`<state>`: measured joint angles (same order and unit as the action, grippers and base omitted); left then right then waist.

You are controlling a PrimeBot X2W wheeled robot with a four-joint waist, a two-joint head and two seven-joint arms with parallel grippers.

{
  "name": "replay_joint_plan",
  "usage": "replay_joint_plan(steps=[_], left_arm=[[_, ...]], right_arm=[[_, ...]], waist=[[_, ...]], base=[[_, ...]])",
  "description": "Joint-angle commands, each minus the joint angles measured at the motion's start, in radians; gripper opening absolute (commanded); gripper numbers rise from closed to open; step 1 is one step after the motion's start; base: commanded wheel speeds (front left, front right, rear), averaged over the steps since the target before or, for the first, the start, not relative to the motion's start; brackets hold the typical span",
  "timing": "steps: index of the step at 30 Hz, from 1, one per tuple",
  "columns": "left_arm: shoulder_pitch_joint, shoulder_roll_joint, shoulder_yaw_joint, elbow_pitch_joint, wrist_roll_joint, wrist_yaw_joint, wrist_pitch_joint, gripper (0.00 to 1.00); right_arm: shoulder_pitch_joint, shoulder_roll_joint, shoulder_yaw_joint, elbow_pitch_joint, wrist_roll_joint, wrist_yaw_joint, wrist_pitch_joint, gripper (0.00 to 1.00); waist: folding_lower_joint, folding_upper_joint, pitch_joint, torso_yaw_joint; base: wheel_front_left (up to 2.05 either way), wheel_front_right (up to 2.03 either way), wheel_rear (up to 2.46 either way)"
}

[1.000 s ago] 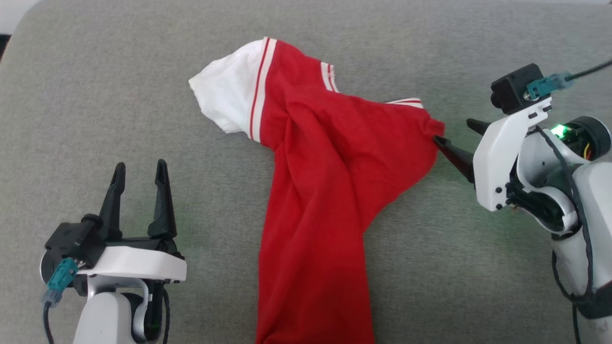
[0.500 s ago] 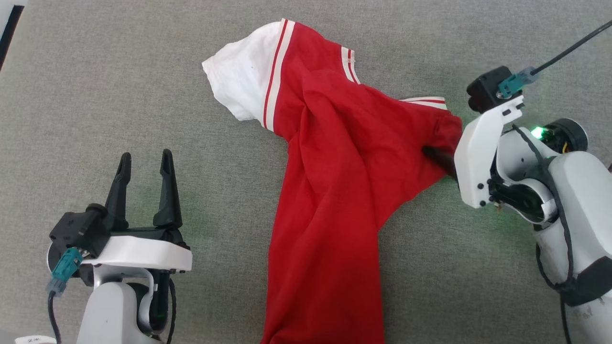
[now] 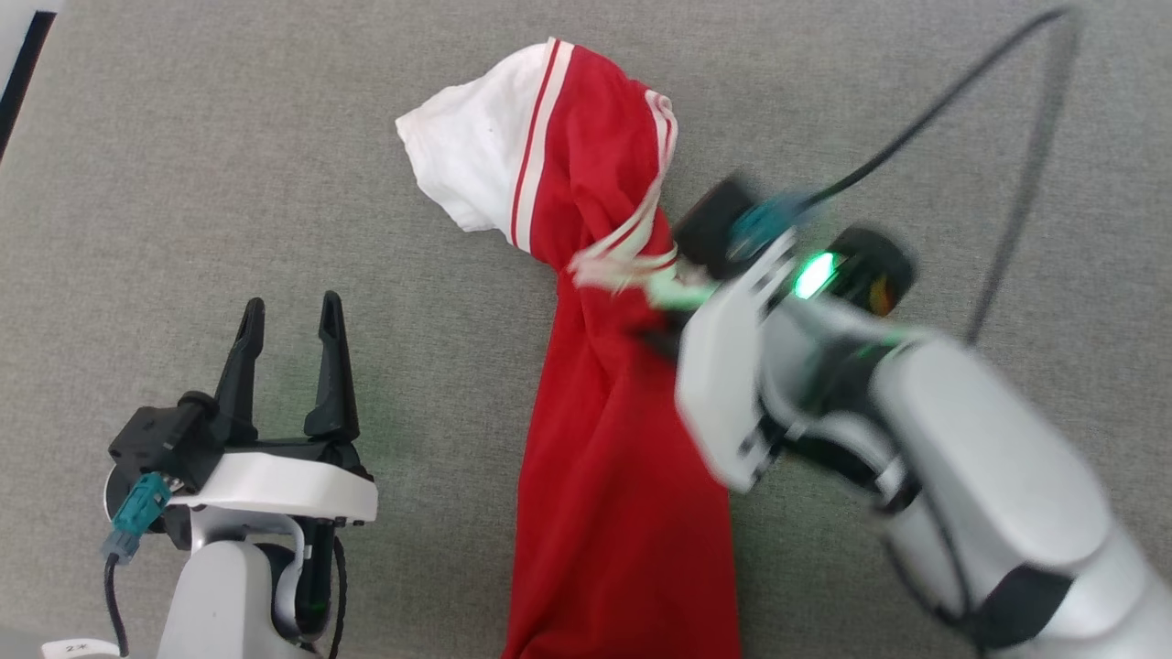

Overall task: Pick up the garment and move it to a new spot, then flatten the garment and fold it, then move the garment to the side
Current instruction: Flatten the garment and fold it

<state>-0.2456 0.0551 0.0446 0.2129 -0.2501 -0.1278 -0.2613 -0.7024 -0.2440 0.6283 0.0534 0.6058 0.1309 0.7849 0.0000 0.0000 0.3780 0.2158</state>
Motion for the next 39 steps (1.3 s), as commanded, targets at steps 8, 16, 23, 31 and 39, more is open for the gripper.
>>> replay_joint_plan(steps=[8, 16, 23, 31, 39], left_arm=[[-0.015, -0.004, -0.005, 0.017, -0.020, -0.004, -0.006, 1.00], [0.003, -0.004, 0.003, 0.018, -0.018, -0.003, -0.006, 1.00], [0.001, -0.004, -0.028, 0.016, -0.039, -0.003, -0.006, 1.00], [-0.022, -0.004, -0.062, 0.030, -0.067, -0.004, -0.006, 1.00], [-0.042, -0.003, -0.080, 0.040, -0.094, -0.004, -0.006, 1.00]], right_arm=[[0.052, 0.016, 0.115, 0.034, -0.003, 0.000, -0.030, 0.00], [0.035, -0.031, 0.046, -0.026, 0.001, 0.000, -0.059, 1.00], [0.034, -0.151, -0.098, -0.126, 0.002, 0.000, 0.076, 1.00], [-0.032, -0.190, -0.084, -0.069, 0.046, 0.000, 0.149, 1.00], [-0.098, -0.186, 0.009, 0.003, 0.096, 0.000, 0.168, 1.00]], waist=[[0.0000, 0.0000, -0.007, 0.011], [0.0000, 0.0000, -0.029, -0.014], [0.0000, 0.0000, -0.016, -0.011], [0.0000, 0.0000, 0.020, 0.024], [0.0000, 0.0000, 0.056, 0.058]], base=[[0.00, 0.00, 0.00], [0.00, 0.00, 0.00], [0.00, 0.00, 0.00], [0.00, 0.00, 0.00], [0.00, 0.00, 0.00]])
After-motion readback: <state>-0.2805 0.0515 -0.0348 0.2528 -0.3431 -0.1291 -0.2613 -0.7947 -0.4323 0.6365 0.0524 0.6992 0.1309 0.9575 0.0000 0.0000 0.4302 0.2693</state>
